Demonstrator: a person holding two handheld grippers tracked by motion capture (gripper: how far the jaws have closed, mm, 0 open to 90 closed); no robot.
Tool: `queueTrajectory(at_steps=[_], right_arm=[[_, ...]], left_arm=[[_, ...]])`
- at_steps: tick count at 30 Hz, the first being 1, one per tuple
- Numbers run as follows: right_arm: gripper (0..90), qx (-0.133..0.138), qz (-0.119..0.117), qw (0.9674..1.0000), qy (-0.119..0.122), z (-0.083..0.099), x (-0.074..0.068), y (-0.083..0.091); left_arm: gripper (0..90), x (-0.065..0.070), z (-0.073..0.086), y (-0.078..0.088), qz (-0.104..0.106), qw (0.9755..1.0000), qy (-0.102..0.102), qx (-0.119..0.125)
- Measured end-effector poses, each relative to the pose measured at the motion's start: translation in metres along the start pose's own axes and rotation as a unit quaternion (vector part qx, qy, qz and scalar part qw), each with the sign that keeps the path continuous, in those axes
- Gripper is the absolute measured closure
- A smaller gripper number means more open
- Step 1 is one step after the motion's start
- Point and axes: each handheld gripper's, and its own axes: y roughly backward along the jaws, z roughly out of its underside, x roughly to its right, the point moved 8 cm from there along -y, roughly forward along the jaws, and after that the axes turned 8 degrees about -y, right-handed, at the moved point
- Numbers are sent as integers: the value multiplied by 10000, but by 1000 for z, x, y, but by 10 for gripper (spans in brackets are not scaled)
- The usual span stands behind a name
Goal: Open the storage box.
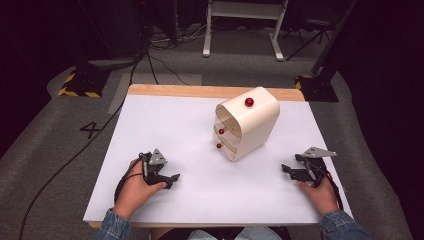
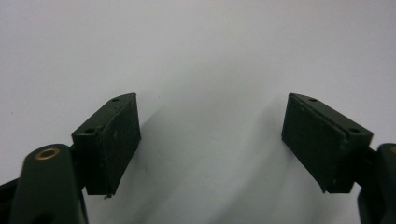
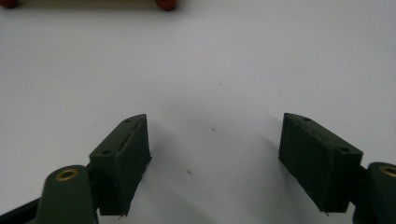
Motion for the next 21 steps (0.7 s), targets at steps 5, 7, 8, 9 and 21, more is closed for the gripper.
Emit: queueTrajectory(at_steps=[5, 7, 8, 9, 21], right_arm=[[247, 3, -1, 10000, -2, 0, 0, 0], [247, 4, -1, 10000, -2, 0, 0, 0], [247, 4, 0, 10000, -2, 0, 0, 0], [247, 5, -2, 10000, -1, 0, 0, 0], [246, 10, 6, 10000, 9, 0, 0, 0]], left_arm=[[379, -4, -14, 12, -83, 9995, -146, 255], [384, -3, -25, 18, -75, 9987, -157, 477], [384, -3, -29, 21, -75, 9982, -165, 563], [383, -2, -34, 24, -53, 9976, -156, 666], [393, 0, -85, 50, 86, 9830, -140, 1830]])
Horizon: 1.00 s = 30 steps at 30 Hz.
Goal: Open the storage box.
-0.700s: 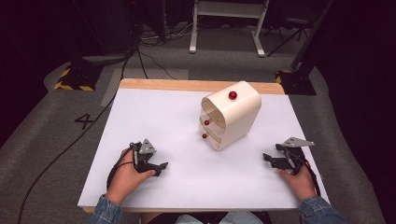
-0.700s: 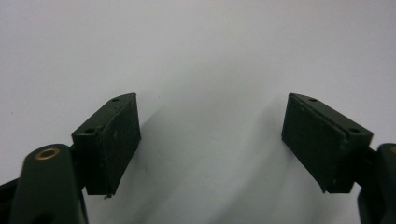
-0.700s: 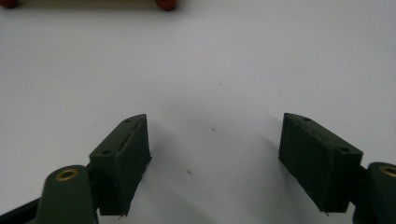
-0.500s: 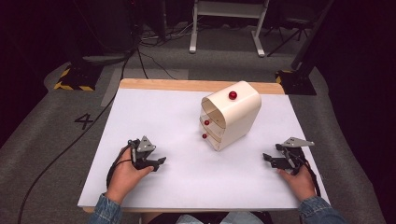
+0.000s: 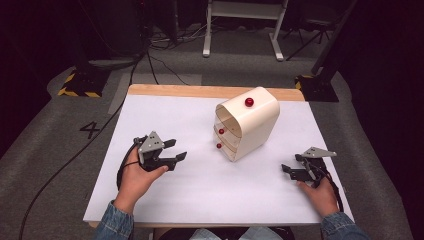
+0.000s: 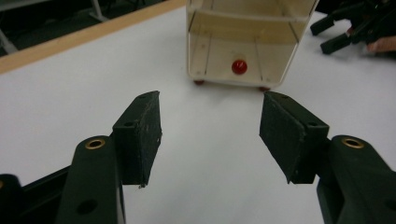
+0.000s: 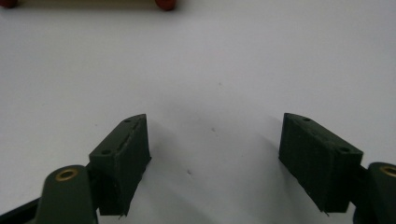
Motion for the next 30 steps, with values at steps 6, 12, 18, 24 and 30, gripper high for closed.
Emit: queueTrajectory(at_steps=[6, 12, 18, 24, 30], right_arm=[[241, 2, 12, 10000, 4, 0, 0, 0], [236, 0, 27, 10000, 0, 0, 0, 0], [235, -4, 21, 10000, -12, 0, 0, 0], [235, -3, 22, 10000, -10, 0, 0, 0], [231, -3, 31, 10000, -12, 0, 0, 0]], left_arm=[[394, -2, -15, -3, -47, 9996, -67, 279], [396, 0, -20, -15, 40, 9995, -142, 271], [391, 2, -26, -32, 155, 9995, -225, 178], [392, 5, -32, -50, 287, 9991, -256, 192], [389, 8, -32, -68, 381, 9989, -247, 138]])
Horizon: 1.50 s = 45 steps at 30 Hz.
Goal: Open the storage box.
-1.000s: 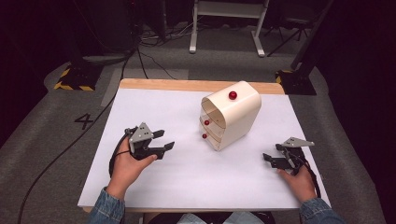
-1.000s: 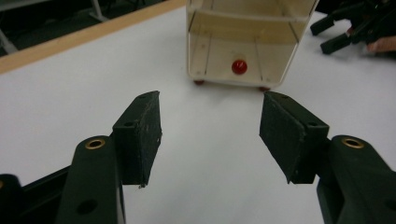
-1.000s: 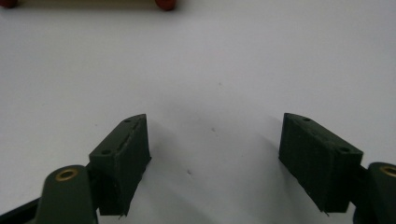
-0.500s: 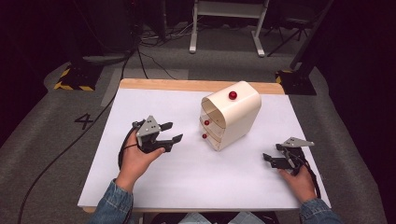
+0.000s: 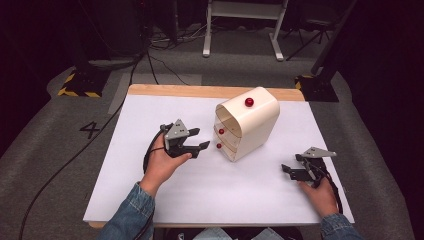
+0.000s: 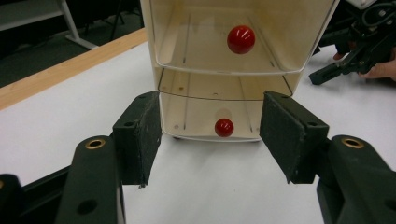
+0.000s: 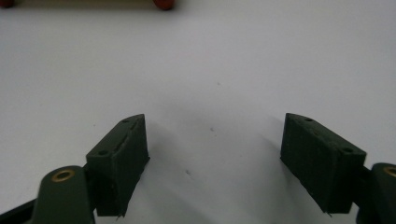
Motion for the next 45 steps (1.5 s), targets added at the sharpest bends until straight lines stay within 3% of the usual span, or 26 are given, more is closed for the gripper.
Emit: queueTrajectory(at_steps=[6, 8, 12, 22, 25, 29, 34, 37, 38, 42, 45], right_arm=[[228, 0, 11, 10000, -2, 0, 0, 0], [227, -1, 10, 10000, -4, 0, 0, 0], [227, -1, 10, 10000, -5, 0, 0, 0], [227, -2, 8, 10000, -8, 0, 0, 0], [227, -2, 8, 10000, -8, 0, 0, 0], [227, -3, 7, 10000, -10, 0, 0, 0], [227, -4, 8, 10000, -13, 0, 0, 0], [227, -5, 10, 10000, -13, 0, 0, 0], [226, -6, 10, 10000, -14, 0, 0, 0], [226, -6, 10, 10000, -13, 0, 0, 0], [226, -6, 11, 10000, -14, 0, 0, 0]], left_arm=[[389, 2, 11, -18, 93, 9998, -21, -180], [390, 4, 16, -25, 165, 9996, 82, -224], [404, 6, 22, -34, 261, 9993, 187, -212], [485, 12, 32, -56, 324, 9991, 228, -179], [489, 16, 34, -61, 456, 9984, 293, -181], [525, 17, 35, -66, 469, 9984, 253, -200], [636, 18, 38, -69, 407, 9984, 266, -274], [720, 18, 39, -69, 511, 9975, 440, -186], [733, 17, 39, -69, 493, 9977, 409, -203], [738, 18, 38, -69, 399, 9986, 248, -260], [739, 18, 38, -68, 413, 9985, 252, -257]])
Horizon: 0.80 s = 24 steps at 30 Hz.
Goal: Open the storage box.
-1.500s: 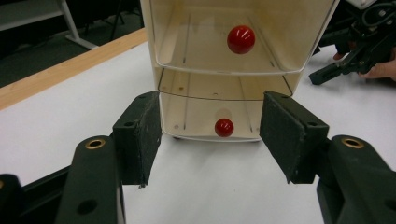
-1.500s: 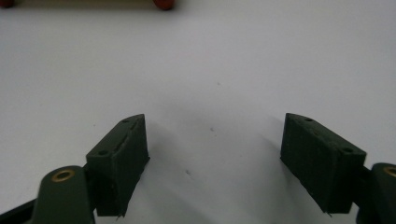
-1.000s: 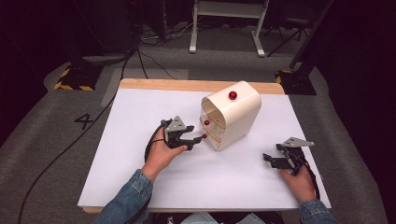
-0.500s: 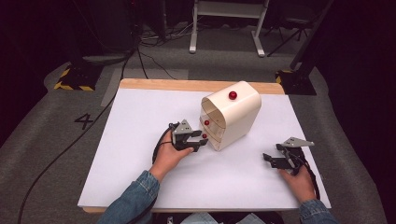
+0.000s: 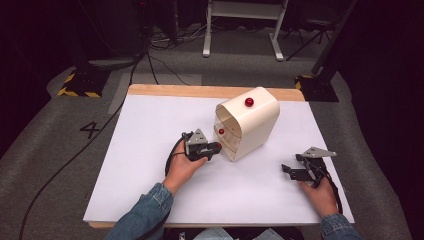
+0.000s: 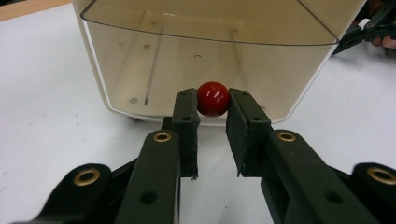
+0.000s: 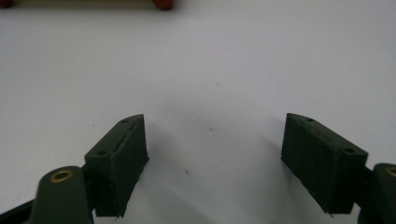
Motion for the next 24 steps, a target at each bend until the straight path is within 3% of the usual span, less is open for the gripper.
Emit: queueTrajectory(at_steps=[11, 24], right_arm=[[218, 5, 15, 10000, 6, 0, 0, 0], [215, 2, 24, 10000, -6, 0, 0, 0]], left_arm=[[740, 2, 2, 7, 5, 10000, 4, -55], [741, 8, 20, 43, -177, 9997, -19, -152]])
